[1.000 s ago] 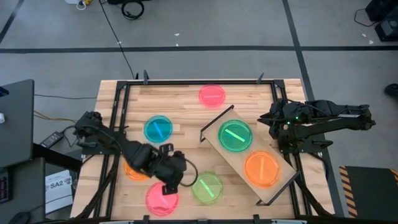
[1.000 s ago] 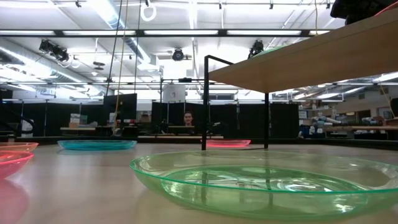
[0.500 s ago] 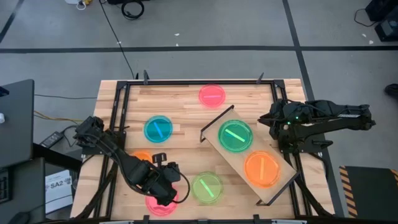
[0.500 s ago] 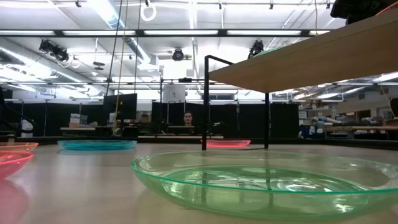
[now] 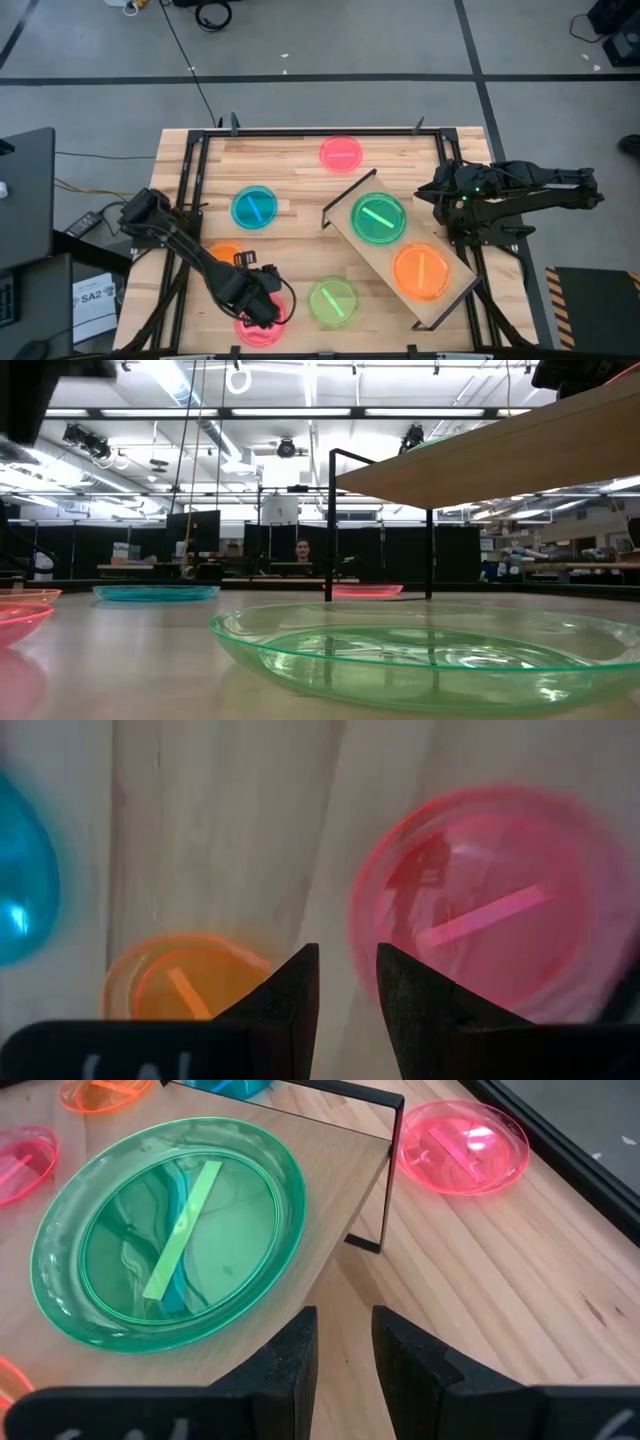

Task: Place and stack plates onto a shelf
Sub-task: Stack the bottom pink plate on top of the orange plate on the shelf

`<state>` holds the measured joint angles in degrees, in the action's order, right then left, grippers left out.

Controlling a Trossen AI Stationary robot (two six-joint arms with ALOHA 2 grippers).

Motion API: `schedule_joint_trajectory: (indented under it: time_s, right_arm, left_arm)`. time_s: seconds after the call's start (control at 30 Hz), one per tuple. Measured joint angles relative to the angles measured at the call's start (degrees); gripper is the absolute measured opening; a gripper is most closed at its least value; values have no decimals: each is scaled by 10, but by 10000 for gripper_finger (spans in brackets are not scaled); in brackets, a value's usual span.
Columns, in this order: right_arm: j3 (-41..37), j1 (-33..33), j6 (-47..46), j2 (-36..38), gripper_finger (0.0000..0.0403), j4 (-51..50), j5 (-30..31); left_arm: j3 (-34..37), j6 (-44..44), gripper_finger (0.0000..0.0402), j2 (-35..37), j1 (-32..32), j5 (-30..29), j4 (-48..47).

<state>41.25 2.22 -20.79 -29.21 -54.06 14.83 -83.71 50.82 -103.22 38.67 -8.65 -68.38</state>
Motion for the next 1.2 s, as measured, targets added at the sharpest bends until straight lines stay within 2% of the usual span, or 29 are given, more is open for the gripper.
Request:
schedule_joint_trajectory:
  time_s: [0.2, 0.47, 1.0, 1.2]
  right_arm:
    - [0, 0, 0, 0, 104, 0, 0]
    - [0, 0, 0, 0, 104, 0, 0]
    - [0, 0, 0, 0, 104, 0, 0]
    - [0, 0, 0, 0, 104, 0, 0]
  left_arm:
    - [101, -46, 110, 0, -22, 75, 89]
    - [158, -100, 110, 1, -55, 137, 154]
    - [162, -161, 109, 1, -88, 141, 232]
    - [238, -135, 109, 1, -91, 192, 346]
